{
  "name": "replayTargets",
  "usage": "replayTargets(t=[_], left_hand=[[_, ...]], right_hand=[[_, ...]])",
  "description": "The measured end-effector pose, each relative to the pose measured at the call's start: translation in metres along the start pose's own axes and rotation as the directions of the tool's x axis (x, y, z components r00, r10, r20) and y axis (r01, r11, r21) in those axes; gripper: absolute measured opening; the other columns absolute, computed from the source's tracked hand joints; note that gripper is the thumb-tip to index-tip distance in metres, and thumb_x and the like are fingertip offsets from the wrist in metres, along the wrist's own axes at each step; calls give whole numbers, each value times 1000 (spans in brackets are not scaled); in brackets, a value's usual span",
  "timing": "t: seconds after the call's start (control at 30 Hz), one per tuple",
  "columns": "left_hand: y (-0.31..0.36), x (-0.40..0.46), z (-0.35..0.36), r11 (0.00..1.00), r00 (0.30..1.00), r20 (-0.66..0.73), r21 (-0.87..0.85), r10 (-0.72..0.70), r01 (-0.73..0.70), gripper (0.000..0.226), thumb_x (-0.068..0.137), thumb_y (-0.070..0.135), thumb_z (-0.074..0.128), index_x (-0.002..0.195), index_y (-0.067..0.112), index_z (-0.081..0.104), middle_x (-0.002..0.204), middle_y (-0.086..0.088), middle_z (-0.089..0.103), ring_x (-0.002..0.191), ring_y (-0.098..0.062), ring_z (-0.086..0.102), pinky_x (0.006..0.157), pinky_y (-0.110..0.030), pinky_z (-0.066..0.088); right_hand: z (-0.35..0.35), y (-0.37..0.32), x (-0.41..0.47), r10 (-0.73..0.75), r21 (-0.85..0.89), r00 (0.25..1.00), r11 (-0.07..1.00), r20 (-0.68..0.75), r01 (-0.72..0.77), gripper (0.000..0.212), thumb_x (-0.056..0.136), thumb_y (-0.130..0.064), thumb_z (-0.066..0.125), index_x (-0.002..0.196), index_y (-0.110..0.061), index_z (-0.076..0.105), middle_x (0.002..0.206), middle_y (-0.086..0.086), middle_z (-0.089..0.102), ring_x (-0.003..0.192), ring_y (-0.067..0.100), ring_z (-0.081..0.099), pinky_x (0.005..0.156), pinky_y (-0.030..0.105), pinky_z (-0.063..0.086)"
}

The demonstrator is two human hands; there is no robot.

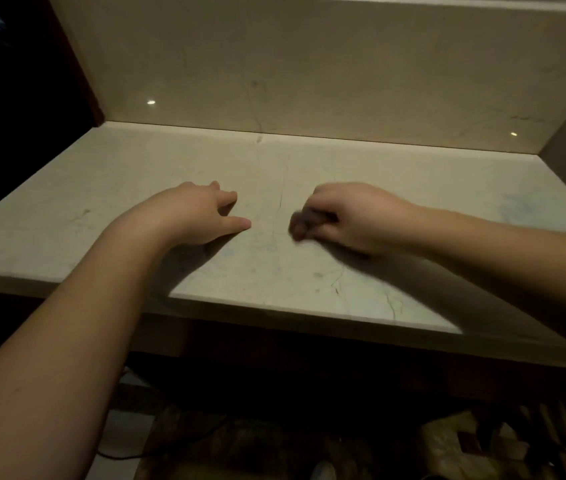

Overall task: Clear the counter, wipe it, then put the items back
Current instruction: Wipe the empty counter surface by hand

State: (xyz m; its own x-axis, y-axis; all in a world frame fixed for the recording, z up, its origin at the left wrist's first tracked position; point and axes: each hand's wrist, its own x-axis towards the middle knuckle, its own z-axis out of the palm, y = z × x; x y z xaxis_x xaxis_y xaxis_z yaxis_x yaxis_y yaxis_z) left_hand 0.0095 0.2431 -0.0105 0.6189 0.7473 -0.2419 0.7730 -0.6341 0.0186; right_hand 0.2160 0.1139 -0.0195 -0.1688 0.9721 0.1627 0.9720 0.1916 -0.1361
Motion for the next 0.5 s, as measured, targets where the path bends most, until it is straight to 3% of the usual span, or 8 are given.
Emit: replayTargets(t=[0.07, 0.1, 0.17, 0.27, 0.33, 0.4, 0.5], left_hand=[[1, 1, 1, 1000, 1000, 2, 8, -10, 10, 65, 91, 64, 42, 146, 30, 36, 159, 0, 22, 136, -31, 36, 105, -46, 35], [1, 2, 1, 1000, 1000, 6, 10, -14, 14, 66, 91, 64, 42, 147, 31, 34, 160, 1, 20, 137, -31, 34, 106, -46, 34], [1, 2, -1, 1000, 1000, 18, 6, -18, 18, 68, 91, 65, 41, 150, 33, 28, 161, 2, 15, 140, -30, 30, 110, -46, 30], [1, 1, -3, 1000, 999, 38, -9, -17, 18, 70, 91, 64, 41, 151, 34, 24, 161, 3, 12, 142, -30, 26, 112, -46, 27], [2, -1, -3, 1000, 999, 38, -16, -21, 21, 70, 91, 64, 41, 152, 34, 23, 162, 3, 12, 143, -29, 26, 112, -46, 27], [2, -1, -3, 1000, 999, 37, -20, -23, 23, 70, 91, 63, 41, 152, 33, 23, 162, 2, 12, 143, -29, 25, 112, -46, 27], [2, 0, 0, 1000, 999, 27, -12, -19, 19, 69, 92, 63, 41, 151, 32, 24, 161, 1, 13, 143, -29, 25, 111, -46, 28]], right_hand=[[5, -22, -25, -167, 29, 986, 985, -25, 167, 23, 86, -46, 52, 87, -24, 60, 87, -8, 55, 72, 13, 47, 56, 30, 39], [4, -22, -26, -180, 4, 984, 984, -15, 180, 27, 84, -51, 47, 87, -27, 60, 86, -10, 55, 71, 10, 44, 53, 28, 35], [-1, -6, -8, -82, -68, 997, 994, 0, 82, 27, 85, -53, 47, 91, -29, 59, 90, -10, 55, 77, 12, 46, 58, 29, 34], [-8, 37, 39, 184, -118, 982, 977, 33, -179, 21, 90, -40, 56, 97, -21, 59, 96, -4, 55, 96, 24, 53, 70, 34, 39], [-9, 47, 59, 217, -137, 975, 968, 43, -210, 21, 91, -35, 56, 97, -15, 59, 96, -1, 54, 99, 28, 53, 73, 34, 39], [-5, 33, 52, 146, -105, 988, 985, 53, -140, 19, 90, -34, 57, 94, -16, 59, 95, 0, 54, 97, 27, 54, 70, 32, 36], [3, -10, 1, -113, 62, 994, 992, 7, 113, 24, 86, -45, 50, 90, -24, 60, 92, -5, 57, 80, 15, 52, 62, 30, 40]])
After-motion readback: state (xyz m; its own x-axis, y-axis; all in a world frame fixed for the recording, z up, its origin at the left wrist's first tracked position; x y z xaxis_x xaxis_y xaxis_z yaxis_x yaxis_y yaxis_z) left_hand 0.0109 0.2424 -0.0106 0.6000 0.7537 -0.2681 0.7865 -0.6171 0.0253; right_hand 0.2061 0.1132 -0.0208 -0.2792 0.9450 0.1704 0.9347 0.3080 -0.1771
